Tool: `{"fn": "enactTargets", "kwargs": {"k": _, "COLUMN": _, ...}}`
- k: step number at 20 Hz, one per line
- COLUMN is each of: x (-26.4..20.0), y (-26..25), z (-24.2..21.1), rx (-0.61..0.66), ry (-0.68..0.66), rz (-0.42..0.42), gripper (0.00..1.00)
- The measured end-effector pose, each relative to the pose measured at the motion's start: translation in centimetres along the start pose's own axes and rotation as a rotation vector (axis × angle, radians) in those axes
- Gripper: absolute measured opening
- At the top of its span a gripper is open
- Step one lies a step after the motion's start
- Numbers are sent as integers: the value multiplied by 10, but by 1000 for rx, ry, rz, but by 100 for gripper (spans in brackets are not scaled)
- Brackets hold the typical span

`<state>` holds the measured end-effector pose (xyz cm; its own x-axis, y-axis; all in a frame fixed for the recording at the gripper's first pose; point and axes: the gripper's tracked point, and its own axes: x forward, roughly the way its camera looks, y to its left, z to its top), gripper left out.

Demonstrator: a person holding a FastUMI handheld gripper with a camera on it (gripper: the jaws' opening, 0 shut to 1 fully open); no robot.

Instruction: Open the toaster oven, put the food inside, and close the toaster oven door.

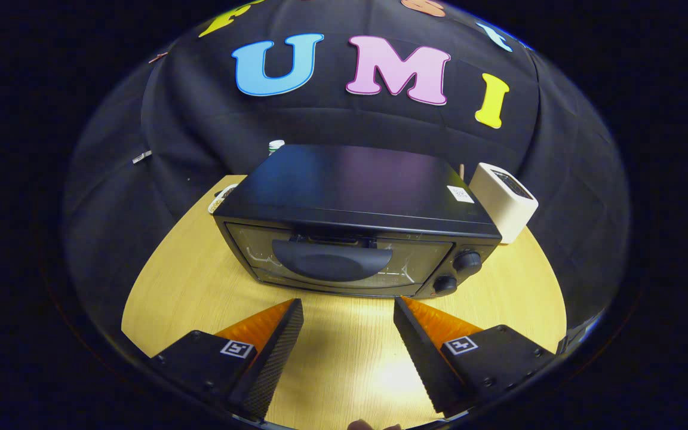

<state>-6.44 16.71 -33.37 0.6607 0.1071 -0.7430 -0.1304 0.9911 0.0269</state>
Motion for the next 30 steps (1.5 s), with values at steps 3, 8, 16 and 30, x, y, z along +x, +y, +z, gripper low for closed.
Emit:
{"fn": "enactTargets", "kwargs": {"k": 3, "x": -4, "y": -10, "z": 3, "rx": 5, "ry": -25, "rz": -4, "gripper": 99}}
{"fn": "enactTargets", "kwargs": {"k": 8, "x": -32, "y": -24, "z": 26, "rx": 6, "ry": -126, "rz": 5, "gripper": 99}}
{"fn": "enactTargets", "kwargs": {"k": 16, "x": -106, "y": -69, "z": 106, "rx": 27, "ry": -381, "rz": -30, "gripper": 99}}
{"fn": "enactTargets", "kwargs": {"k": 30, "x": -251, "y": -153, "z": 190, "rx": 120, "ry": -690, "rz": -96, "gripper": 98}}
